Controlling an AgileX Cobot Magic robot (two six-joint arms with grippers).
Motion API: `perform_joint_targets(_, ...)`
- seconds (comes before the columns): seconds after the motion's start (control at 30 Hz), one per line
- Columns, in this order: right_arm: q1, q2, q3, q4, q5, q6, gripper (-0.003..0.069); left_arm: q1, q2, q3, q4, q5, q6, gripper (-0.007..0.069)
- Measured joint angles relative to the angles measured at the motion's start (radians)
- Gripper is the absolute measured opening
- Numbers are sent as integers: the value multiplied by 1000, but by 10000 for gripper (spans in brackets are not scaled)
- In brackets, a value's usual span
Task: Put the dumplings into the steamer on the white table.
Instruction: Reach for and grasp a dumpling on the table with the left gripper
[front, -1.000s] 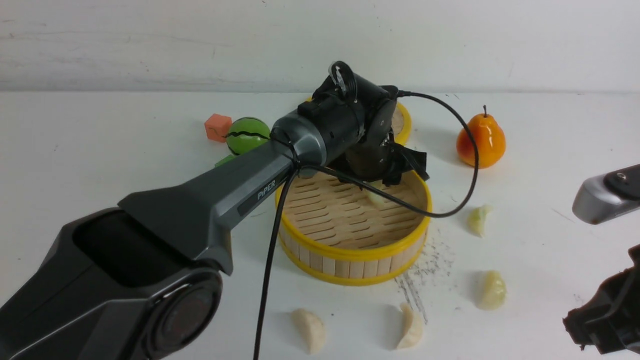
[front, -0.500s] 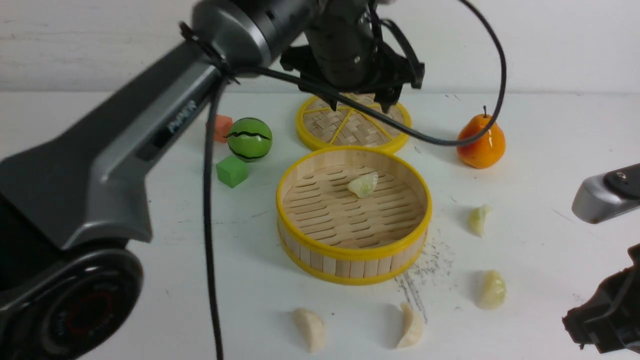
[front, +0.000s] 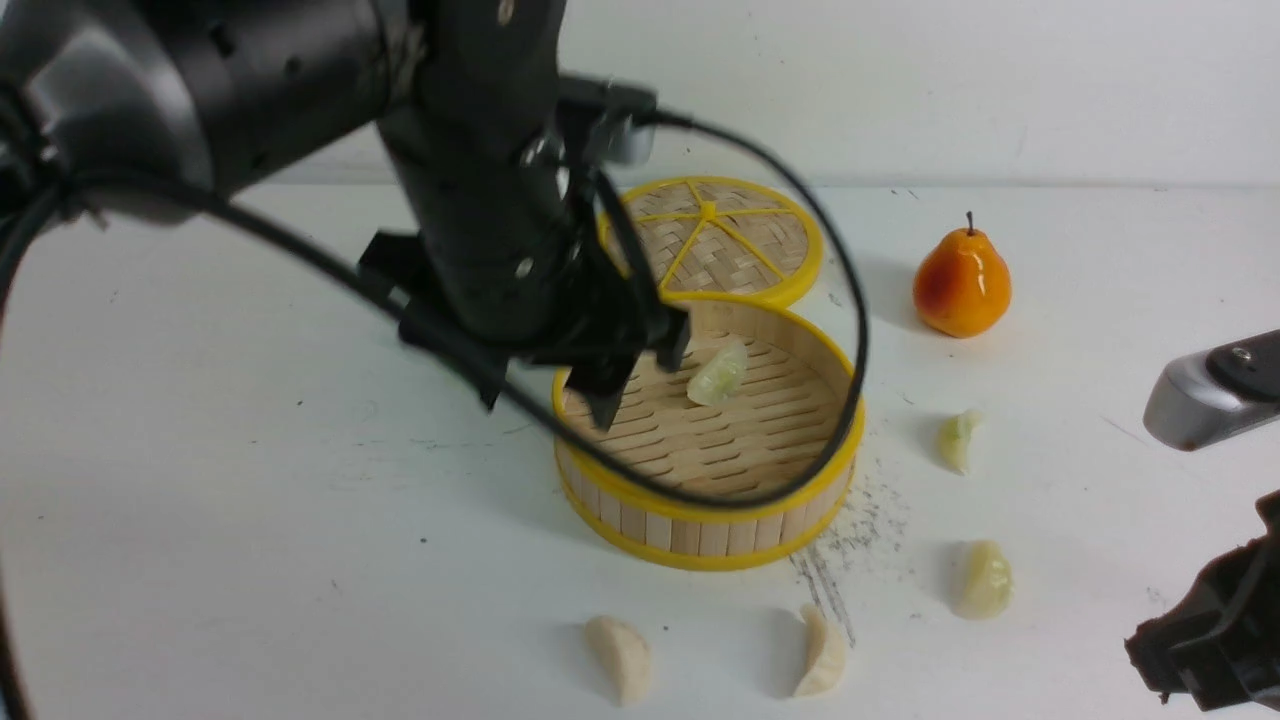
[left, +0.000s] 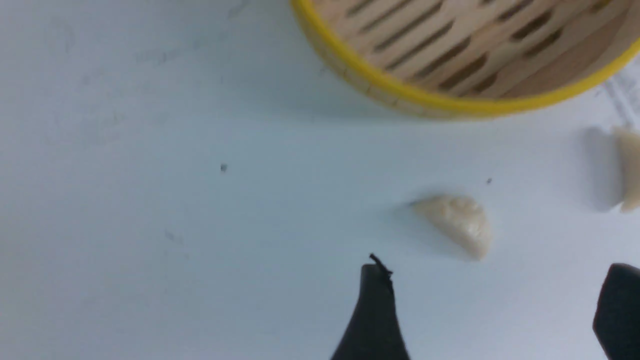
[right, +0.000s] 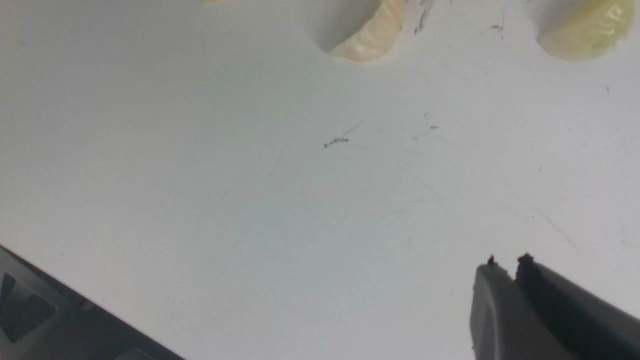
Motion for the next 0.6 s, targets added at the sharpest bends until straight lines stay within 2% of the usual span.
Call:
perform_joint_targets(0.2, 0, 0, 0, 16, -20, -7, 63, 0, -58, 353, -44, -262, -184, 538)
perform_joint_targets(0.27, 0, 0, 0, 22, -27, -8, 65, 0, -50, 401, -65, -321, -214, 538)
perform_joint_targets(0.33, 0, 0, 0, 26, -29, -9, 69, 0, -23, 463, -115, -424, -234, 538)
perform_joint_targets(0.6, 0, 0, 0, 27, -29, -10, 74, 0, 87, 490, -219, -602, -204, 538)
